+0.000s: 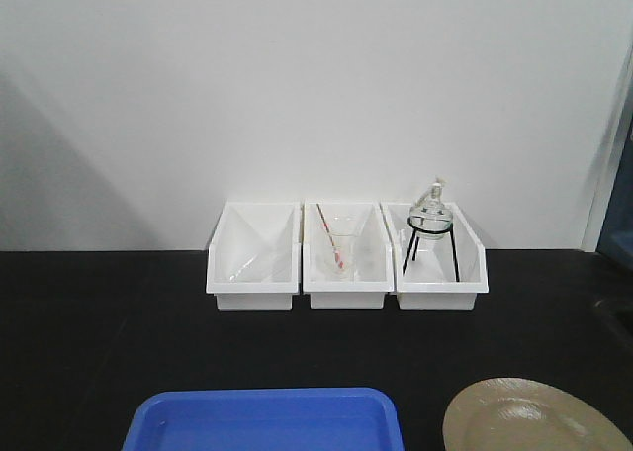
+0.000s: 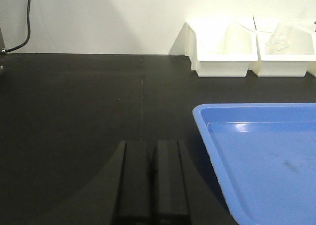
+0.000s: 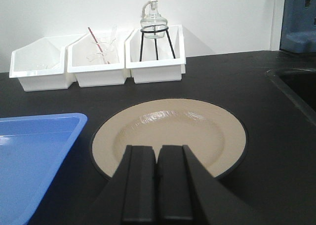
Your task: Place disk in tray to left cabinet
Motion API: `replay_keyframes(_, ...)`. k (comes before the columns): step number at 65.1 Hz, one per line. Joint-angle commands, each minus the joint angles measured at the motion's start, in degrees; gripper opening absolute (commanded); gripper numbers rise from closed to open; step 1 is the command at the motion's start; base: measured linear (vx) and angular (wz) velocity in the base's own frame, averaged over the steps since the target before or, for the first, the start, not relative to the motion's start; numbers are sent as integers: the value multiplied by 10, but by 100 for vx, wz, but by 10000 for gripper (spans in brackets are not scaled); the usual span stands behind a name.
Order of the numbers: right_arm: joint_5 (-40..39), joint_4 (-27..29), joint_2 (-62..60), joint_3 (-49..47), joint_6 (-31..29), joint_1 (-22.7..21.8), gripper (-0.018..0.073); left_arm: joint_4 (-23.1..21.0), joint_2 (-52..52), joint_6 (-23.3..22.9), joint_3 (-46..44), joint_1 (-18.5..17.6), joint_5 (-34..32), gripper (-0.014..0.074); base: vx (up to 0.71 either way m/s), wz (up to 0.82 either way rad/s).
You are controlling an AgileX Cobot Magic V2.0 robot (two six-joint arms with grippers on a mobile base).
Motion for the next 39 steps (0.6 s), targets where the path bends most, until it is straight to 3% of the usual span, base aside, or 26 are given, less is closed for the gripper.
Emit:
replay_keyframes(1, -47, -3, -1, 12, -1, -2, -8, -1, 12, 0, 11, 1, -48, -3, 0, 0)
replay_keyframes(39, -47, -3, -1, 12, -1, -2, -8, -1, 12, 0, 11, 1, -53, -3, 0, 0)
